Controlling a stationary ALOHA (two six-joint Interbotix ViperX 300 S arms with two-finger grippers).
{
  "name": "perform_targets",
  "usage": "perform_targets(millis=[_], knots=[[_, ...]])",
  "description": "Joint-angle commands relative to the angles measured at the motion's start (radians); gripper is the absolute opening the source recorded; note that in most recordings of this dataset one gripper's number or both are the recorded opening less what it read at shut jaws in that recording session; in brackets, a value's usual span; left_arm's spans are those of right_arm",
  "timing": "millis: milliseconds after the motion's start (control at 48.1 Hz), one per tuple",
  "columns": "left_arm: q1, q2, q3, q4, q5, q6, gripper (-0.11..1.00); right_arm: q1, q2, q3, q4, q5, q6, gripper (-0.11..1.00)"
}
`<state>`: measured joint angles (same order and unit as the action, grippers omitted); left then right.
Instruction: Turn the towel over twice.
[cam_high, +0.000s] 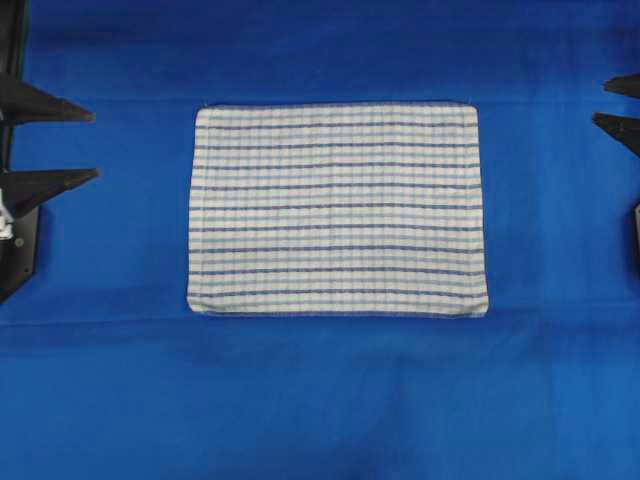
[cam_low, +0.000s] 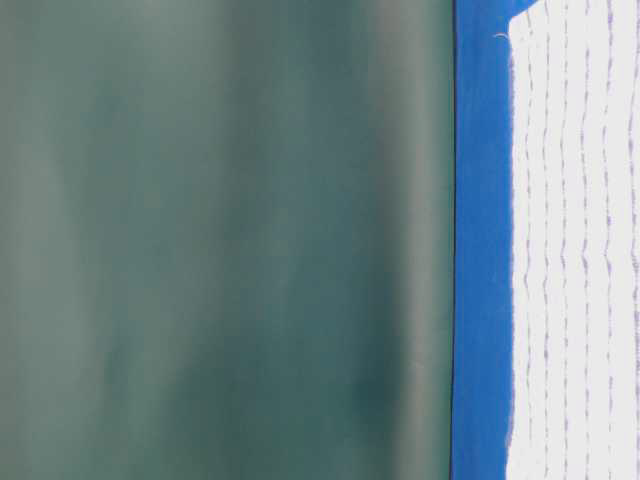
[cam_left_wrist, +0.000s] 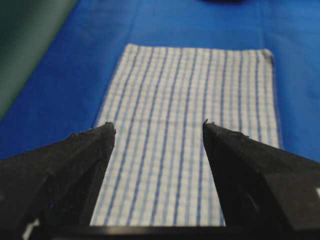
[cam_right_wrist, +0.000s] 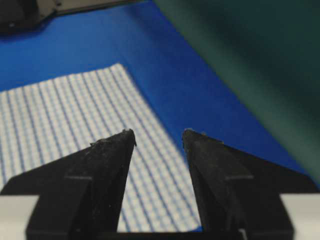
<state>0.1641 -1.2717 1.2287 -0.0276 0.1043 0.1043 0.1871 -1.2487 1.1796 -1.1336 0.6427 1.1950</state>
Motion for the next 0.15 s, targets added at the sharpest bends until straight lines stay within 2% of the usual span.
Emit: perform_targets(millis=[0, 125], knots=[[0.002, -0.034, 0.012, -0.002, 0.012, -0.008, 0.67, -0.002, -0.035, 0.020, 0.005, -0.005, 0.006, 0.52], [0.002, -0.067, 0.051, -0.003, 0.025, -0.020, 0.67, -0.002, -0.064, 0.069, 0.008, -0.005, 0.029, 0.51]])
